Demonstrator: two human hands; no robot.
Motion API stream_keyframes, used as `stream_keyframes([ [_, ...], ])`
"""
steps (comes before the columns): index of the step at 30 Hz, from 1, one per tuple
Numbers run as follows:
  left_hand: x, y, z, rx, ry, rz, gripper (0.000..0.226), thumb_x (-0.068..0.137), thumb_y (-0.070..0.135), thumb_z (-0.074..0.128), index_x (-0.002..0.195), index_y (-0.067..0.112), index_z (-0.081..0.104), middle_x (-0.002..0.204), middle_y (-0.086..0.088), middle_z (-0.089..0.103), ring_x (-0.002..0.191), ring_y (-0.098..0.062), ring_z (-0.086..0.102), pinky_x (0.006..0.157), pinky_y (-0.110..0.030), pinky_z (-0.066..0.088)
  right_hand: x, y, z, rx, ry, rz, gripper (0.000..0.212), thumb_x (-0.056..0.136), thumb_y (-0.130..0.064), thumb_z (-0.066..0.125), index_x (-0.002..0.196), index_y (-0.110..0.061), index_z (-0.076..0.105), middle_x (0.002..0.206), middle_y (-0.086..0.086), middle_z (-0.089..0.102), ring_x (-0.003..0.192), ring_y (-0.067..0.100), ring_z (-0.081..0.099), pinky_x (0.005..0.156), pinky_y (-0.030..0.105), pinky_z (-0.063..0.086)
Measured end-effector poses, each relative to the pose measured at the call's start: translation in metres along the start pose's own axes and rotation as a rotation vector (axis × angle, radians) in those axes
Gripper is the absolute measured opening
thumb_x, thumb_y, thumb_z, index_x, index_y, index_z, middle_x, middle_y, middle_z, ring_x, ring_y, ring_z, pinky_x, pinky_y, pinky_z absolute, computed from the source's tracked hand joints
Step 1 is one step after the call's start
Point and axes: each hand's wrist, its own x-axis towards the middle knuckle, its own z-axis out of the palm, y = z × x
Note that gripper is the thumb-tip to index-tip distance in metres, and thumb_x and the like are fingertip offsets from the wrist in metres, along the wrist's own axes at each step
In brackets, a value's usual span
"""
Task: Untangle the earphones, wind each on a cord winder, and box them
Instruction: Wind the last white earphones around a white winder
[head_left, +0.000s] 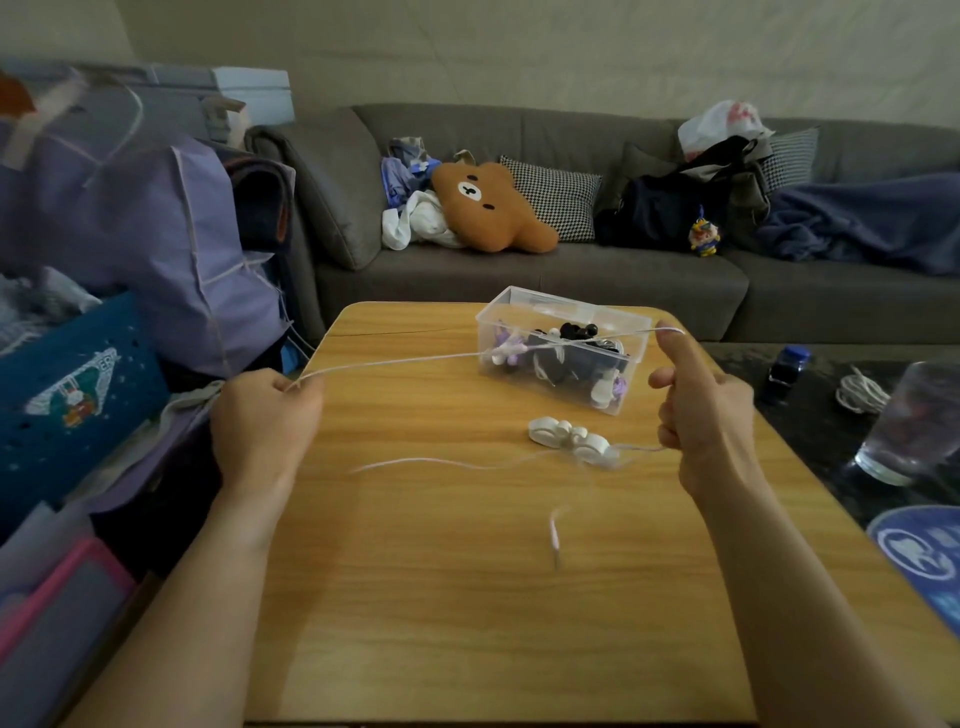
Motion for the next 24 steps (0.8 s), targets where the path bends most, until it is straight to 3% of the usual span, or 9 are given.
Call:
stream_keyframes([
  [2,0.002,-0.002,-0.004,0.037,0.06,0.034,0.024,0.085,0.022,0.064,0.066,0.008,0.06,0.062,-0.009,0.056,0.062,-0.032,0.054,0.058,-0.034,0.04,0.004,0.0,-0.005,-0.077,0.049,-0.043,0.04,0.088,-0.051,0.067,0.077,-0.012,0.065,0.058,-0.003,0.043,0.055,0.016,0.039,0.058,0.031,0.038],
  [4,0.004,-0.003,-0.007,0.033,0.122,0.04,0.012,0.083,0.018,0.066,0.084,0.008,0.061,0.08,-0.008,0.062,0.078,-0.032,0.059,0.067,-0.039,0.046,0.008,0.003,-0.009,-0.058,-0.015,-0.004,0.038,0.093,-0.047,0.064,0.084,-0.011,0.065,0.057,-0.003,0.037,0.054,0.013,0.035,0.055,0.029,0.034],
  [7,-0.002,0.004,-0.008,-0.034,0.142,0.033,0.029,0.085,0.007,0.064,0.111,0.007,0.051,0.101,-0.01,0.055,0.091,-0.027,0.051,0.076,-0.039,0.041,0.009,0.006,-0.009,0.117,-0.168,0.129,0.041,0.1,-0.049,0.053,0.08,-0.014,0.057,0.056,-0.004,0.03,0.051,0.012,0.026,0.051,0.03,0.024],
  [9,-0.004,0.006,-0.008,-0.055,0.145,0.062,0.032,0.088,0.009,0.063,0.116,0.005,0.048,0.108,-0.014,0.056,0.096,-0.03,0.053,0.078,-0.035,0.038,0.009,0.005,-0.01,0.114,-0.203,0.186,0.053,0.099,-0.06,0.044,0.076,-0.014,0.058,0.052,-0.005,0.031,0.048,0.011,0.027,0.051,0.03,0.023],
  [11,0.0,0.002,-0.005,-0.051,0.097,0.067,0.027,0.091,0.025,0.064,0.107,0.005,0.055,0.101,-0.011,0.062,0.094,-0.03,0.057,0.077,-0.038,0.043,0.01,0.005,-0.012,0.079,-0.228,0.237,0.064,0.096,-0.069,0.039,0.075,-0.012,0.059,0.05,-0.005,0.032,0.047,0.012,0.027,0.052,0.03,0.023],
  [13,0.003,0.002,-0.005,-0.079,-0.035,-0.021,0.039,0.095,0.043,0.057,0.089,0.005,0.064,0.081,-0.007,0.061,0.083,-0.03,0.058,0.076,-0.039,0.044,0.011,0.004,-0.014,0.057,-0.232,0.272,0.064,0.093,-0.071,0.042,0.075,-0.011,0.059,0.051,-0.005,0.03,0.047,0.012,0.024,0.052,0.03,0.023],
  [18,0.005,0.005,-0.011,-0.113,-0.17,-0.145,0.048,0.093,0.041,0.054,0.072,-0.001,0.065,0.076,-0.013,0.062,0.076,-0.033,0.054,0.076,-0.043,0.041,0.014,0.005,-0.015,0.052,-0.075,0.189,0.019,0.089,-0.029,0.063,0.092,-0.011,0.06,0.053,-0.007,0.031,0.049,0.01,0.026,0.049,0.028,0.025],
  [21,0.009,0.003,-0.016,-0.409,-0.308,-0.22,0.035,0.077,0.033,0.053,0.055,0.005,0.051,0.044,0.004,0.04,0.05,-0.021,0.031,0.047,-0.028,0.031,0.016,0.006,-0.016,0.042,0.037,0.126,0.026,0.084,-0.015,0.059,0.108,-0.006,0.062,0.075,-0.002,0.045,0.066,0.011,0.04,0.065,0.03,0.038],
  [24,0.006,0.01,-0.017,-0.538,-0.397,-0.079,0.023,0.088,0.02,0.054,0.067,0.01,0.054,0.05,0.002,0.042,0.044,-0.013,0.035,0.042,-0.025,0.027,0.017,0.008,-0.013,-0.196,0.099,0.026,0.042,0.09,-0.02,0.06,0.132,-0.015,0.057,0.121,0.005,0.057,0.107,0.02,0.052,0.089,0.039,0.043],
])
